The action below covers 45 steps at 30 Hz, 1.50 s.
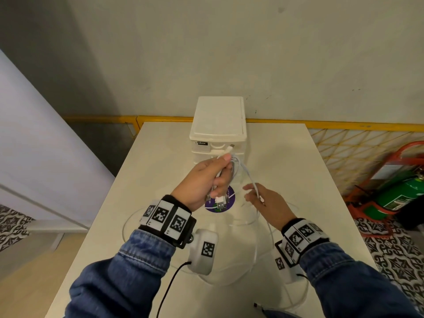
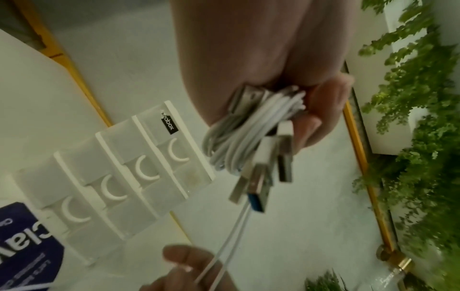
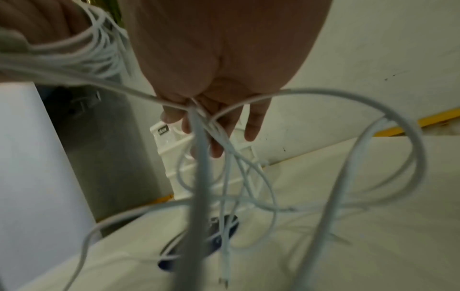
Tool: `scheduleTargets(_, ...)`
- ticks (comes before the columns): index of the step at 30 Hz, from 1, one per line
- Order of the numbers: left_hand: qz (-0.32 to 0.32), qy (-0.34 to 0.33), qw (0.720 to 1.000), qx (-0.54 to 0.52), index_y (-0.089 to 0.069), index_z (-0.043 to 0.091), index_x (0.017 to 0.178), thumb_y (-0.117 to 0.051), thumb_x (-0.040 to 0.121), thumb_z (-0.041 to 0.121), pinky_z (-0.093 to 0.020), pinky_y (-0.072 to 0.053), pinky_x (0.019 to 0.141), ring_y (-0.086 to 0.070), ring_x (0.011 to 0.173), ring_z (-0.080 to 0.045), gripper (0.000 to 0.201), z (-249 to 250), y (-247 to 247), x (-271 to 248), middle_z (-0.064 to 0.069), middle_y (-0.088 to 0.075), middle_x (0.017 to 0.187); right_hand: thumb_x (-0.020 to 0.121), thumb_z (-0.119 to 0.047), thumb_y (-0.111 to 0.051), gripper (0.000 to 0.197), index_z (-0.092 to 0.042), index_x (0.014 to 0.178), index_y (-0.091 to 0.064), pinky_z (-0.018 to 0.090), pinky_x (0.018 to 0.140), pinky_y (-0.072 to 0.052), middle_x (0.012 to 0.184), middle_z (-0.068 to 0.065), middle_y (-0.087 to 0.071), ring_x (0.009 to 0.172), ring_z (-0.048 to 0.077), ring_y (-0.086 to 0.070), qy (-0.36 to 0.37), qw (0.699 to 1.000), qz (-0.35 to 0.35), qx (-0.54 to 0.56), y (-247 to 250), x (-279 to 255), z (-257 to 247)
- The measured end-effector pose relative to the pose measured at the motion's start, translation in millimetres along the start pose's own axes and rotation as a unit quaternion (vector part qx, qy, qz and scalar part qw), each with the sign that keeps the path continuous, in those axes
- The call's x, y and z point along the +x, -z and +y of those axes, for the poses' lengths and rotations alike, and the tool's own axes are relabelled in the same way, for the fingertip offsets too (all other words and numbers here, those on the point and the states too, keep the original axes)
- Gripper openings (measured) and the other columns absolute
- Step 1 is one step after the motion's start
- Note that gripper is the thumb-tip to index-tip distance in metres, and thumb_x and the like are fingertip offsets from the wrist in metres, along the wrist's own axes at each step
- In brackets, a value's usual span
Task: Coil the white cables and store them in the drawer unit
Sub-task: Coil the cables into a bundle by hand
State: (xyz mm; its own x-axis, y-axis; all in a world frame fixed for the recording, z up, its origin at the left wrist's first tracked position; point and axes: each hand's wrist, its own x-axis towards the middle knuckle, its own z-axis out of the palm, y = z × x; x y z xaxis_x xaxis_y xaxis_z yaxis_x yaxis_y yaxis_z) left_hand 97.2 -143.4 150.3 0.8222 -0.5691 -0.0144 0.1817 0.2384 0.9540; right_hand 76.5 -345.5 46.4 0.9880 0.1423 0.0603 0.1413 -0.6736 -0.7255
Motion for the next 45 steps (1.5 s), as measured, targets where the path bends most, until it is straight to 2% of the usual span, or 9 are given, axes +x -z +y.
scheduleTargets(10, 0.074, -0.103, 0.980, -0.152, -0.047, 0.017, 0.077, -0.029, 0.101, 0.034, -0.016, -0.026, 0.037, -0.027, 0.036, -0.003, 0.035, 20.4, 33.2, 1.4, 0.010, -0.033, 0.047, 0.089, -0.033, -0.055, 0.042, -0.017, 0.128, -0.051, 0.021, 0.097, -0.034, 0.127, 0.001, -0.059, 0.117, 0.018, -0.053, -0.047, 0.997, -0.015, -0.053, -5.8, -24.0, 31.8)
scheduleTargets(17, 0.027, -0.029, 0.998, 0.038, -0.043, 0.015, 0.073, -0.036, 0.099, 0.036, -0.023, -0.018, 0.041, -0.021, 0.038, -0.008, 0.034, 19.5, 15.9, -0.4, 0.007, -0.029, 0.049, 0.068, -0.045, -0.072, 0.099, -0.022, 0.146, -0.015, 0.022, 0.106, -0.023, 0.139, -0.013, -0.035, 0.131, 0.004, -0.030, -0.047, 0.994, 0.026, 0.093, 7.7, -5.8, -20.0)
scheduleTargets(20, 0.012, 0.006, 0.998, 0.062, -0.043, 0.014, 0.073, -0.033, 0.100, 0.031, -0.025, -0.016, 0.042, -0.021, 0.036, -0.008, 0.034, 17.9, 1.5, -1.0, 0.007, -0.029, 0.047, 0.082, -0.039, -0.055, 0.073, -0.022, 0.143, -0.019, 0.020, 0.106, -0.028, 0.139, -0.005, -0.043, 0.130, 0.003, -0.038, 0.043, 0.979, 0.059, 0.191, 10.3, 6.8, -51.4)
scheduleTargets(23, 0.007, 0.029, 0.998, 0.046, -0.044, 0.014, 0.075, -0.033, 0.100, 0.031, -0.025, -0.015, 0.042, -0.021, 0.035, -0.007, 0.032, 19.3, -2.1, -2.4, 0.007, -0.031, 0.046, 0.097, -0.019, -0.038, 0.031, -0.017, 0.128, -0.042, 0.024, 0.087, -0.047, 0.089, 0.007, -0.064, 0.087, 0.013, -0.063, 0.087, 0.953, 0.106, 0.271, 15.5, 8.4, -67.3)
scheduleTargets(25, 0.006, 0.032, 0.999, 0.040, -0.044, 0.014, 0.076, -0.034, 0.100, 0.032, -0.024, -0.016, 0.041, -0.021, 0.035, -0.007, 0.032, 19.5, -0.5, -3.6, 0.007, -0.031, 0.046, 0.099, -0.014, -0.035, 0.023, -0.014, 0.114, -0.052, 0.038, 0.067, -0.049, 0.065, 0.006, -0.053, 0.060, 0.019, -0.055, 0.081, 0.944, 0.120, 0.296, 19.4, 8.7, -69.0)
scheduleTargets(27, -0.014, 0.034, 0.999, 0.024, -0.044, 0.014, 0.076, -0.037, 0.099, 0.034, -0.023, -0.017, 0.040, -0.021, 0.035, -0.007, 0.031, 18.5, 0.1, -5.4, 0.006, -0.030, 0.046, 0.098, -0.026, -0.036, 0.020, -0.023, 0.102, -0.056, 0.035, 0.052, -0.040, 0.059, -0.003, -0.043, 0.049, 0.014, -0.042, 0.078, 0.946, 0.139, 0.281, 20.6, 10.1, -65.1)
scheduleTargets(32, -0.061, 0.037, 0.997, -0.027, -0.046, 0.014, 0.074, -0.039, 0.094, 0.037, -0.020, -0.016, 0.037, -0.021, 0.032, -0.005, 0.031, 14.9, -8.3, -10.0, 0.007, -0.029, 0.042, 0.090, -0.057, -0.032, 0.038, -0.029, 0.102, -0.055, 0.022, 0.055, -0.032, 0.059, -0.018, -0.046, 0.052, 0.002, -0.037, 0.086, 0.944, 0.176, 0.264, 22.0, 12.9, -53.9)
scheduleTargets(39, -0.056, -0.083, 0.973, -0.209, -0.047, 0.013, 0.078, -0.023, 0.099, 0.042, -0.018, -0.022, 0.039, -0.032, 0.033, -0.002, 0.042, 25.5, -16.5, 1.4, 0.010, -0.038, 0.044, 0.093, -0.041, -0.033, 0.020, -0.045, 0.085, -0.051, 0.024, 0.061, -0.041, 0.063, -0.024, -0.057, 0.056, 0.000, -0.047, 0.056, 0.981, 0.076, 0.167, -13.6, -2.7, -49.5)
scheduleTargets(45, 0.040, -0.146, 0.946, -0.286, -0.047, 0.012, 0.084, -0.026, 0.100, 0.038, -0.023, -0.032, 0.053, -0.036, 0.047, -0.010, 0.038, 32.7, 0.7, 10.0, 0.003, -0.043, 0.059, 0.094, -0.033, -0.036, 0.024, -0.028, 0.099, -0.059, 0.026, 0.069, -0.039, 0.062, -0.026, -0.056, 0.059, -0.003, -0.050, 0.018, 0.992, 0.026, 0.124, -35.5, -15.5, -30.8)
